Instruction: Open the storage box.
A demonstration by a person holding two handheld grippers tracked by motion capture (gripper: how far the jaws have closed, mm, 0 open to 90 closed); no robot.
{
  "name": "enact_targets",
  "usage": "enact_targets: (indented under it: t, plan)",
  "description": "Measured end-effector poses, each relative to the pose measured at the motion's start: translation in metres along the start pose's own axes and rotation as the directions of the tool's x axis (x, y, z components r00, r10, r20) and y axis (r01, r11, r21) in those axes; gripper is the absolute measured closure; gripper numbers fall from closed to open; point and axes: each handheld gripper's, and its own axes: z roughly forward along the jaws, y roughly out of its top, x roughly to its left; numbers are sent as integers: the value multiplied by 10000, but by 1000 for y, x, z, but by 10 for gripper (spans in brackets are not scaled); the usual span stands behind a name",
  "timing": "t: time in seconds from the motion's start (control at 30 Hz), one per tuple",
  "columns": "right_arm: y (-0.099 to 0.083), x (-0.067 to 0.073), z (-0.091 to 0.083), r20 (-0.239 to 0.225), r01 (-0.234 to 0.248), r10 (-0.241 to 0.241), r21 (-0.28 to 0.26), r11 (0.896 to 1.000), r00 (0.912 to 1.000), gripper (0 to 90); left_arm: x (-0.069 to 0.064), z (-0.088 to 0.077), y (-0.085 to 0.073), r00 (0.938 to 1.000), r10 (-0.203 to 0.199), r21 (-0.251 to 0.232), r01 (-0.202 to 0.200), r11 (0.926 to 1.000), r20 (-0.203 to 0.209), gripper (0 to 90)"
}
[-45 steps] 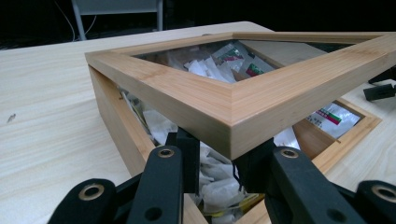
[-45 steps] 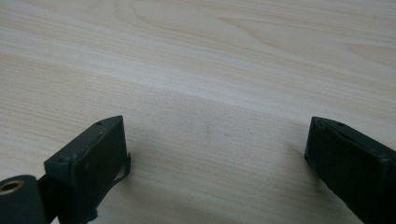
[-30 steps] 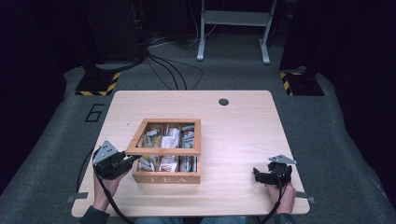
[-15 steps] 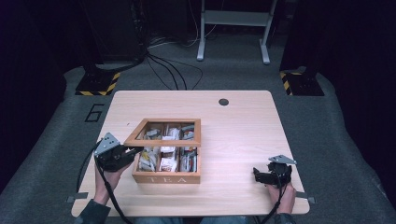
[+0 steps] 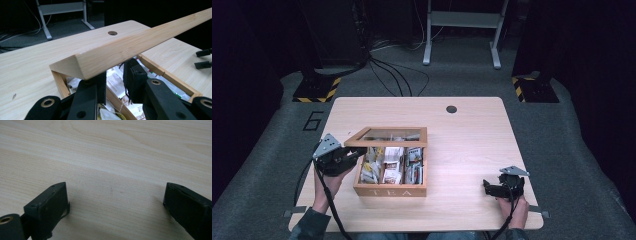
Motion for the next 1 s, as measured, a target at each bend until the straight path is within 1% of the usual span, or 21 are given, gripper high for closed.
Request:
enact_targets:
  t: [0.03,0.07,0.13,0.2,0.27,0.3,0.33,0.43,0.5,0.53,0.57,0.8,1.0]
  plan:
    - [0,0,0,-6,59,-59,-22,10000,10000,52,1,0,2,10000,-19,27,19,10000,8,722]
    - [0,0,0,2,-9,9,0,10000,10000,52,1,1,3,10000,-44,37,44,10000,24,723]
    - [0,0,0,0,0,0,-2,10000,10000,52,4,1,7,9999,-116,86,115,9999,97,723]
    - [0,-1,0,-17,92,-92,-34,10000,10000,52,5,3,11,9999,-134,70,134,9999,93,723]
    - [0,-1,0,-16,90,-90,-37,10000,10000,52,7,4,14,9999,-120,57,120,9999,73,722]
    - [0,0,0,0,4,-4,-5,10000,10000,52,7,4,16,9999,-102,86,101,9999,92,723]
    - [0,0,0,1,-8,8,2,10000,10000,52,7,5,16,9998,-145,76,145,9999,106,723]
    - [0,0,0,1,-9,9,3,10000,10000,52,10,7,20,9997,-125,199,121,9997,219,724]
    - [0,0,0,2,-9,9,1,10000,10000,52,11,9,23,9997,-85,237,80,9997,223,724]
    - [0,0,0,-5,58,-58,-24,10000,10000,52,12,10,24,9997,-97,213,92,9997,220,725]
    - [0,0,0,4,-15,15,3,10000,10000,52,12,10,26,9997,-127,219,122,9997,229,725]
    - [0,0,0,3,-7,7,-2,10000,10000,52,18,13,35,9998,-105,196,102,9998,162,726]
    - [0,0,0,4,-10,10,1,10000,10000,52,23,16,41,9996,-168,183,164,9997,227,726]
